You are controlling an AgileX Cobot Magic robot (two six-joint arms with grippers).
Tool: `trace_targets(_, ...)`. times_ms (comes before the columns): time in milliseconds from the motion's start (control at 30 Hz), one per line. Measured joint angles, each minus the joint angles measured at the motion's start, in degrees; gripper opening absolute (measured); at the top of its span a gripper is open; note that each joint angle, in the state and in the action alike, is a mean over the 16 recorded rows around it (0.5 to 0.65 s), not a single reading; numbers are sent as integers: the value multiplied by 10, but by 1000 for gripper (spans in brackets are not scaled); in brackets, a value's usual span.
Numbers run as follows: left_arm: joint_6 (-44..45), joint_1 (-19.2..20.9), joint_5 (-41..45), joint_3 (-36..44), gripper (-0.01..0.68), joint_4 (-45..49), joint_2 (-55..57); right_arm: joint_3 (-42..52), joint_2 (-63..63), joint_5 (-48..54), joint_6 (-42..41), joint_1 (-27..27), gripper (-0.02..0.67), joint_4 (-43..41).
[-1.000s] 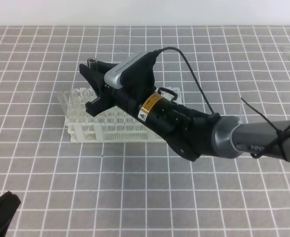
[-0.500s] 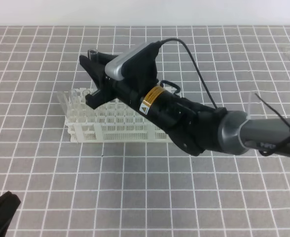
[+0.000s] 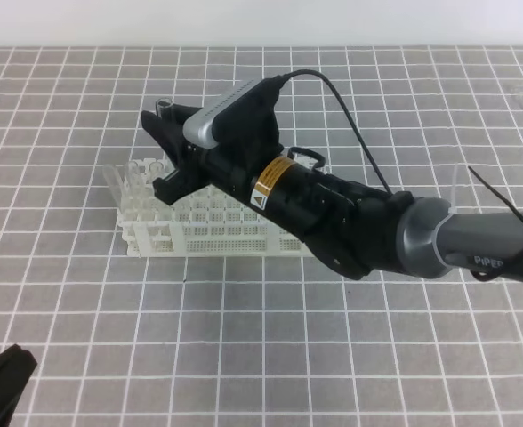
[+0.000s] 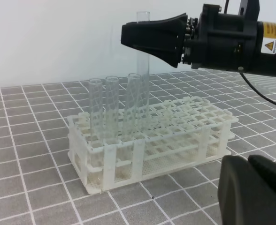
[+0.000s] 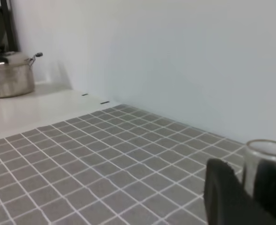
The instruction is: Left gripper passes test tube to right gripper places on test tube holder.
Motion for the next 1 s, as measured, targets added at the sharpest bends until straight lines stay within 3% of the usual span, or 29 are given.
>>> trace_targets(1000, 0, 0, 1, 1, 0, 0, 1, 1, 8, 1, 30, 0, 95, -21)
